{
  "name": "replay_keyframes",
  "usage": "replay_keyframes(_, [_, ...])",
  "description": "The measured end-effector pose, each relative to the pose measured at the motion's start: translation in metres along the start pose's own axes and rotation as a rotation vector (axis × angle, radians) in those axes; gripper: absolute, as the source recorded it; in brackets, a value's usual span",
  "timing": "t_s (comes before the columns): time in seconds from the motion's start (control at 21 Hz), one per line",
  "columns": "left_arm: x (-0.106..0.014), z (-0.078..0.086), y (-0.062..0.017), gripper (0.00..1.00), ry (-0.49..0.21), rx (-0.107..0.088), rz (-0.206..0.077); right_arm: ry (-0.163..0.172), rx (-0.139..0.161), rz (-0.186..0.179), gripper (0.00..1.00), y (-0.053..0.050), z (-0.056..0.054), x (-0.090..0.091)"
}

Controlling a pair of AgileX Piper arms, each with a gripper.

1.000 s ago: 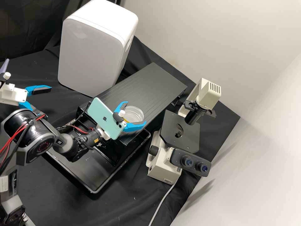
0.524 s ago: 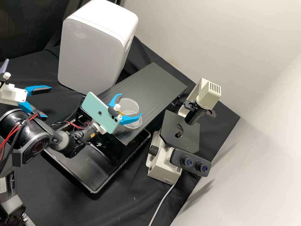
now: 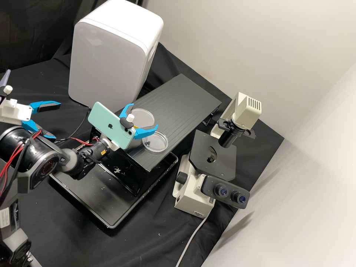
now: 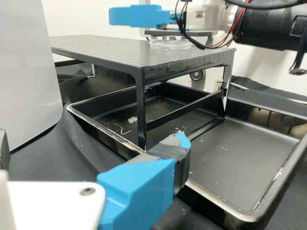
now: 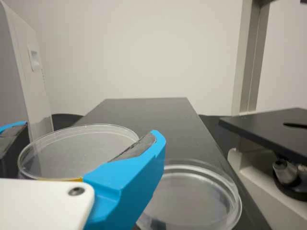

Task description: Remove the lid from the petri dish

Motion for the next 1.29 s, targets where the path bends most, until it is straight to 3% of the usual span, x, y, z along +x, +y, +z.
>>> replay_keyframes(0.24, [0.0, 0.0, 0.0, 1.0, 0.0, 0.0, 0.0, -0.027, 0.011, -0.002, 0.0, -0.005, 0.004, 0.001])
replay_keyframes(0.48, [0.0, 0.0, 0.0, 1.0, 0.0, 0.0, 0.0, -0.026, -0.008, -0.014, 0.0, -0.008, 0.004, 0.001])
replay_keyframes(0.86, [0.0, 0.0, 0.0, 1.0, 0.0, 0.0, 0.0, -0.02, -0.008, -0.026, 0.0, -0.012, 0.002, 0.001])
replay_keyframes(0.9, [0.0, 0.0, 0.0, 1.0, 0.0, 0.0, 0.0, -0.019, -0.007, -0.026, 1.0, -0.013, 0.001, 0.001])
replay_keyframes(1.29, [0.0, 0.0, 0.0, 1.0, 0.0, 0.0, 0.0, -0.032, -0.022, -0.014, 1.0, -0.011, 0.003, 0.001])
